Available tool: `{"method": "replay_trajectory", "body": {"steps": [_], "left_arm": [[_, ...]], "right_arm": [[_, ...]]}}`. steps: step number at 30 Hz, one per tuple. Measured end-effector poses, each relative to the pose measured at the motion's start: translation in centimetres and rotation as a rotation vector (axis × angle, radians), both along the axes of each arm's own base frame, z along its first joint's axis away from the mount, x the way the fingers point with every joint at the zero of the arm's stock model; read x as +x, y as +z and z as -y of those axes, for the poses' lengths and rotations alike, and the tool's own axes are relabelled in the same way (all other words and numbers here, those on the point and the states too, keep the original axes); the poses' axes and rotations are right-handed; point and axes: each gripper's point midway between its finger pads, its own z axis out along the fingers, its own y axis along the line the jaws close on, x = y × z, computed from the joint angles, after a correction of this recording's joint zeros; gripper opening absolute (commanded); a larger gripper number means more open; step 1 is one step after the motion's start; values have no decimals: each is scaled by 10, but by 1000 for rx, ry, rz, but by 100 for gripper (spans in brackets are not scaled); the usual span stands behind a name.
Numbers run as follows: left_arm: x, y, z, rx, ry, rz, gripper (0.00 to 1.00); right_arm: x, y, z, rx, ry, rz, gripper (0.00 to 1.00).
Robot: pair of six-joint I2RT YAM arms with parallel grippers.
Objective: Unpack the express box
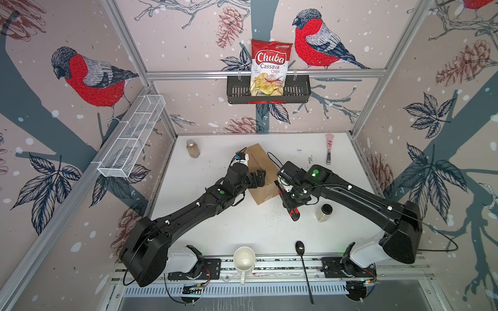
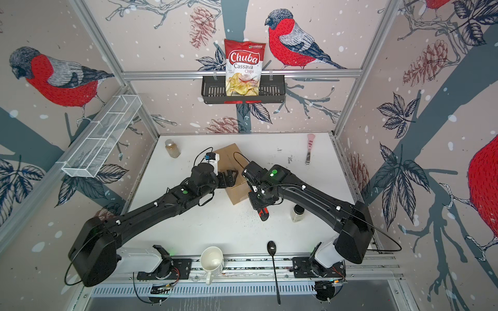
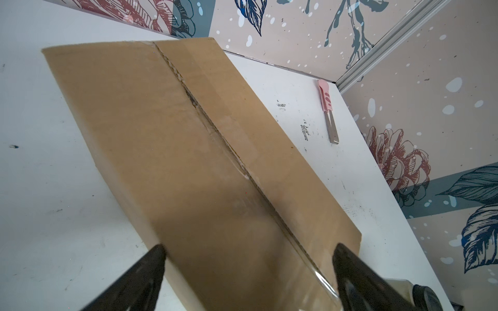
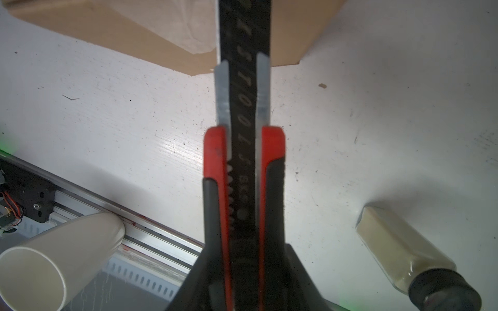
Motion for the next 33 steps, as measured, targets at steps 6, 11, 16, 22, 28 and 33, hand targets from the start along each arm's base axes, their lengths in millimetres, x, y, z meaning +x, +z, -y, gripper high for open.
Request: {"method": "replay_trajectory", "body": {"steps": [6, 11, 16, 22, 28, 33], "left_arm": [[1, 1, 1, -10, -1, 4, 96], [1, 0, 2, -11, 1, 2, 96], [2, 0, 2, -18, 6, 1, 96], [3, -1, 2, -32, 15, -10, 96], [3, 0, 3, -52, 25, -15, 96], [3, -1, 4, -60, 28, -13, 96]], "right_arm": [[1, 1, -1, -17, 8, 1, 5], [1, 0, -3, -27, 18, -1, 5], [0, 0, -7, -29, 39, 0, 5], [0, 0, -9, -28, 48, 1, 5], [0, 0, -10, -26, 50, -1, 5], [1, -1, -11, -28, 53, -3, 5]]}}
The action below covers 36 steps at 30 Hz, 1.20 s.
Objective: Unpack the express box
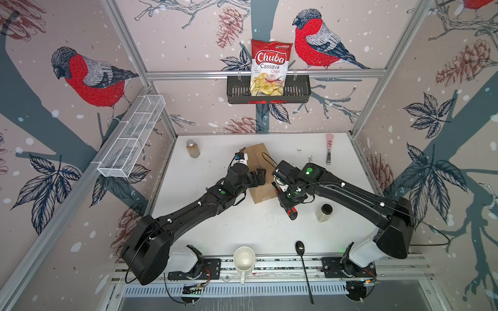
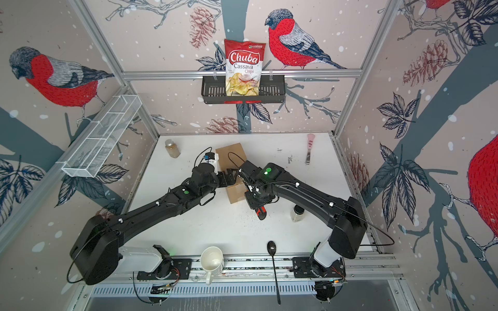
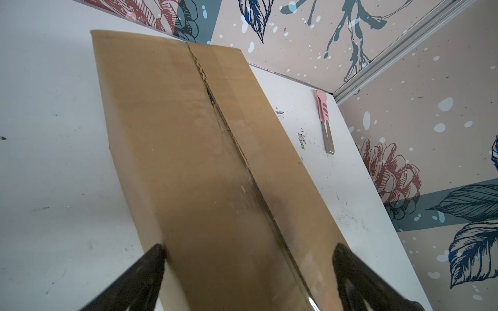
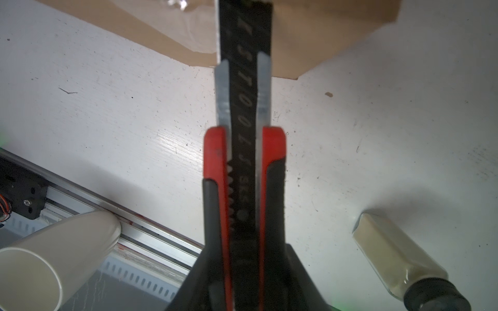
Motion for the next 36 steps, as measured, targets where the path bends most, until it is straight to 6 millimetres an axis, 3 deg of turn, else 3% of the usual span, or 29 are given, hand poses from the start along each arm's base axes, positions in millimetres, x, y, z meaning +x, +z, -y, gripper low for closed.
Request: {"method": "replay_trajectory", "body": {"steps": [7, 14, 20, 25, 36], "left_arm": [[-6, 1, -2, -22, 2, -7, 96], [-25, 2, -7, -65, -18, -20, 96], [-47, -20, -8, -104, -24, -91, 93], [-53, -32, -8, -146, -19, -128, 92], [-50, -13, 4, -277, -27, -83, 91]], "right_arm": [[2, 0, 1, 0, -2, -1, 5], [5, 1, -2, 2, 8, 4, 4], [6, 1, -3, 0, 8, 3, 5], [6, 0, -3, -1, 8, 2, 4], [7, -2, -4, -7, 10, -2, 4]]}}
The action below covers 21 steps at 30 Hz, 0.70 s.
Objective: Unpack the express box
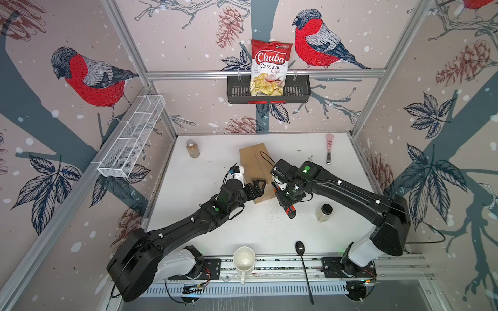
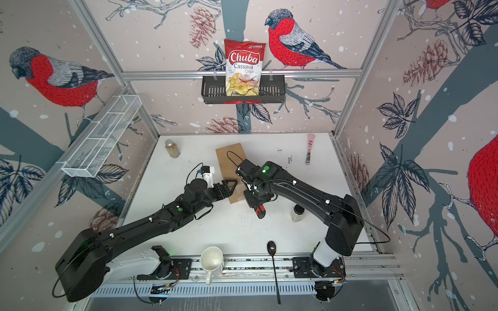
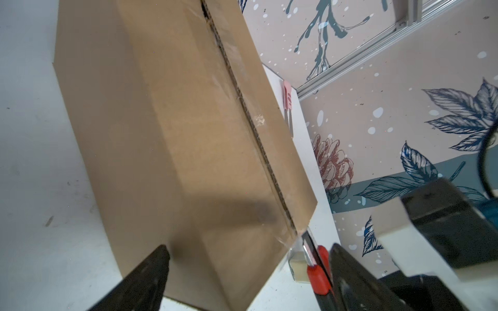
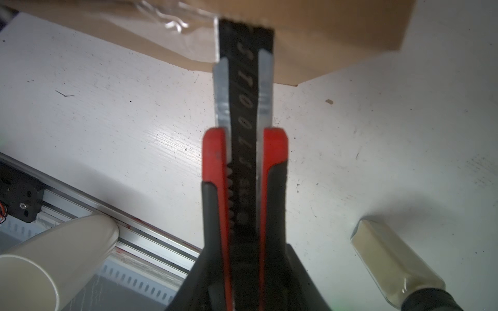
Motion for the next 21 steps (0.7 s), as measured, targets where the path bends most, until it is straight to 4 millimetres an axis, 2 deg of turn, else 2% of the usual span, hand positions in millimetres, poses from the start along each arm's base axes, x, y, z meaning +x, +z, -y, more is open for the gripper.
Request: {"method": "replay_trajectory", "body": {"steps": [21], "left_arm": [[0, 0, 14, -53, 18, 8, 92]], "right_arm": [[0, 0, 1, -48, 0, 2, 4]]}}
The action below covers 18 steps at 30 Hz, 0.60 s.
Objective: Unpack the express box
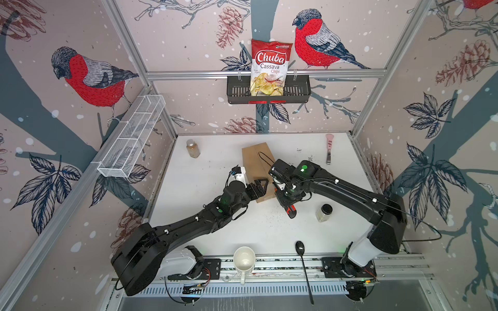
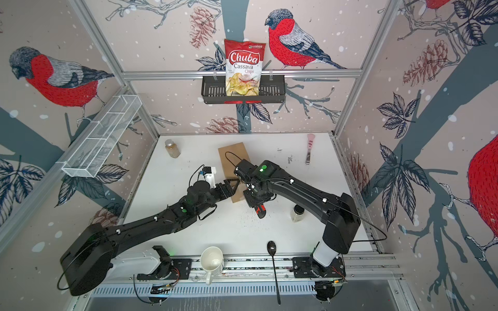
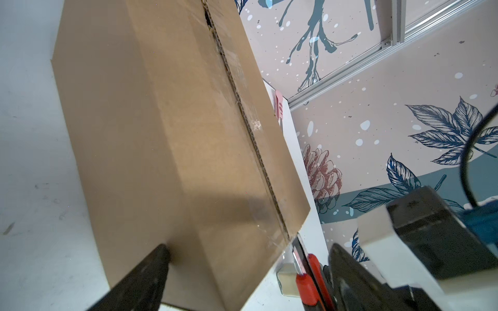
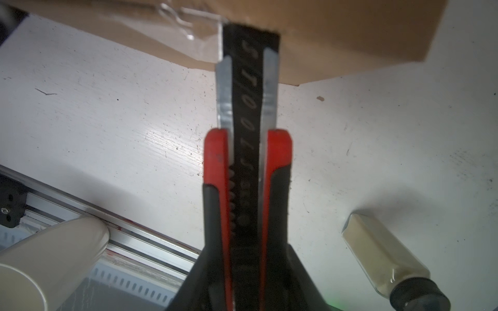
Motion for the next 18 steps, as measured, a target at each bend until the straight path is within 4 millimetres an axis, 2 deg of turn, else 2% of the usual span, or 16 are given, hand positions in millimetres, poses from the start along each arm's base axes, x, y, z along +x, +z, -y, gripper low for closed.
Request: {"method": "replay_trajectory", "body": {"steps": [18], "left_arm": [[6, 0, -4, 0, 52, 6, 92]], "right_arm": [[-2, 0, -3, -6, -2, -1, 4]]}}
